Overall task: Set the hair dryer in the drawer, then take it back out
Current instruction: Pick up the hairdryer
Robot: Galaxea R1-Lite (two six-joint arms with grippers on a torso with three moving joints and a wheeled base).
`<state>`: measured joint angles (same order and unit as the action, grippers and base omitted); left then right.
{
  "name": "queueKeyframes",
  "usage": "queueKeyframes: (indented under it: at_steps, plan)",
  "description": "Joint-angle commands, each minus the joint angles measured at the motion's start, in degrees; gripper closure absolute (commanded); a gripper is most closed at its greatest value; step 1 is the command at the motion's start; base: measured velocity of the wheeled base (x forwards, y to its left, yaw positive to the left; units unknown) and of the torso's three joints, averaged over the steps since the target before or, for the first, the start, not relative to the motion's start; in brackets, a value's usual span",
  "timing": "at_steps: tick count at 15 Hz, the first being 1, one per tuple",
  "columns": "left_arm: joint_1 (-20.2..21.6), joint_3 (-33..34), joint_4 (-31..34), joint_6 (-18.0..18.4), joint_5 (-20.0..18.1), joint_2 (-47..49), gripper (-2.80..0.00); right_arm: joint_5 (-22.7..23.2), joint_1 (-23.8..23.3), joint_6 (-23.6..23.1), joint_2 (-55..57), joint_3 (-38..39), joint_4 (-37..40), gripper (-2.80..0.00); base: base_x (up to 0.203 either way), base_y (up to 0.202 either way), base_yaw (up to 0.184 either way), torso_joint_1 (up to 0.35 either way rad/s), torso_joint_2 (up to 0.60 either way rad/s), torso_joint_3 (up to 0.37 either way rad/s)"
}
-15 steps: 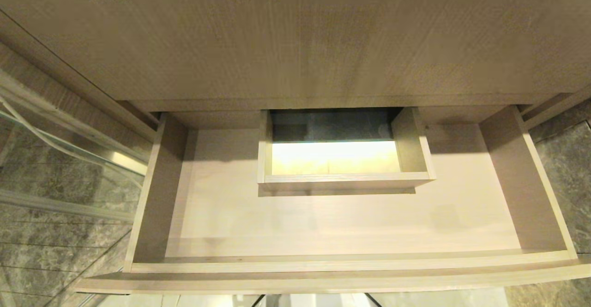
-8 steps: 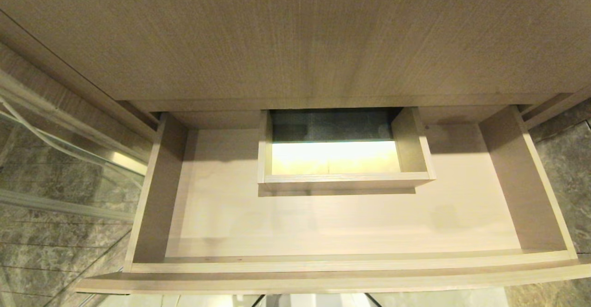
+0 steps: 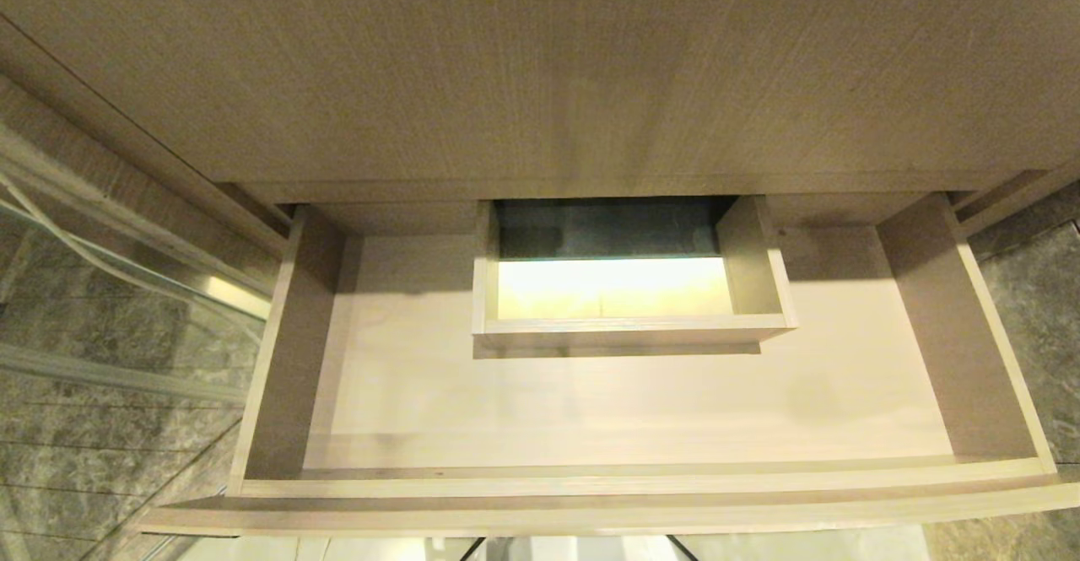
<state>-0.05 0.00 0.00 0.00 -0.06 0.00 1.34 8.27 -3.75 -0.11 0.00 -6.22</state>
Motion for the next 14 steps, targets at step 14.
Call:
queueKeyframes:
  at_steps: [14]
  plan:
    - [-0.04,0.09,0.0,0.0,-0.03,0.0,0.0,-0.02,0.0,-0.11,-2.18,2.29,0.15,0.0,-0.001,0.004,-0.103,0.003,0.0,0.002]
